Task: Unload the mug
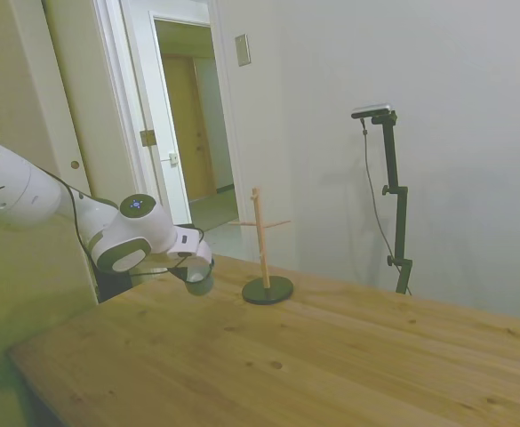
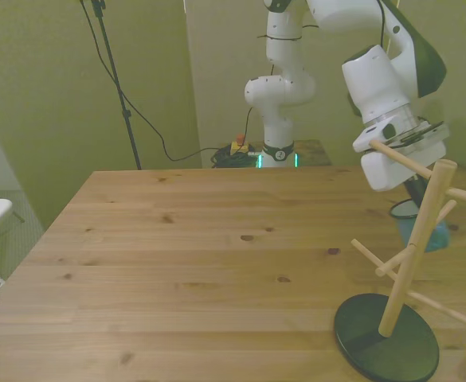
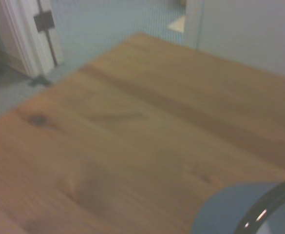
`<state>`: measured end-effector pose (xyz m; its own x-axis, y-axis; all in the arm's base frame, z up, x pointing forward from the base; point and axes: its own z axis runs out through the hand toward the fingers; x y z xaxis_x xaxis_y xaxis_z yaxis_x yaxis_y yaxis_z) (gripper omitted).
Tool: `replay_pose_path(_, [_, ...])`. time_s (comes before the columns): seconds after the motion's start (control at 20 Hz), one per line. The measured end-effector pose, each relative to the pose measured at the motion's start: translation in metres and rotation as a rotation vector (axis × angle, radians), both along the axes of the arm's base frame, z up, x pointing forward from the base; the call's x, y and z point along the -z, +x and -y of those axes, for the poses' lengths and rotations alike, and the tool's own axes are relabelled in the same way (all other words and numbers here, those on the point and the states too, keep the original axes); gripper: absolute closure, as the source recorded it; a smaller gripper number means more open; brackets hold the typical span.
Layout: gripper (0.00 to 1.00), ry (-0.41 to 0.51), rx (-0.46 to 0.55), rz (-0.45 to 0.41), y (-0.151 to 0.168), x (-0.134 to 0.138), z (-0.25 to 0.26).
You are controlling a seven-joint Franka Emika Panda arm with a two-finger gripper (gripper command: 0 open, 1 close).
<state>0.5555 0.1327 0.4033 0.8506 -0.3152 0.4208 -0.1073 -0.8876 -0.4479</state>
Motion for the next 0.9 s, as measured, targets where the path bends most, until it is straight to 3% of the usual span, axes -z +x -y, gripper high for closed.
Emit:
replay_pose_path(0.15, [1.00,-0.037,0.088,-0.074,-0.002,-0.017,0.039])
replay_pose_path(0.5, [1.00,-0.123,0.290,-0.221,-0.005,-0.101,0.094])
replay_pose_path(0.6, [1.00,-0.141,0.344,-0.256,-0.004,-0.103,0.117])
replay_pose_path(0.9, [1.00,-0.237,0.483,-0.326,0.001,-0.071,0.198])
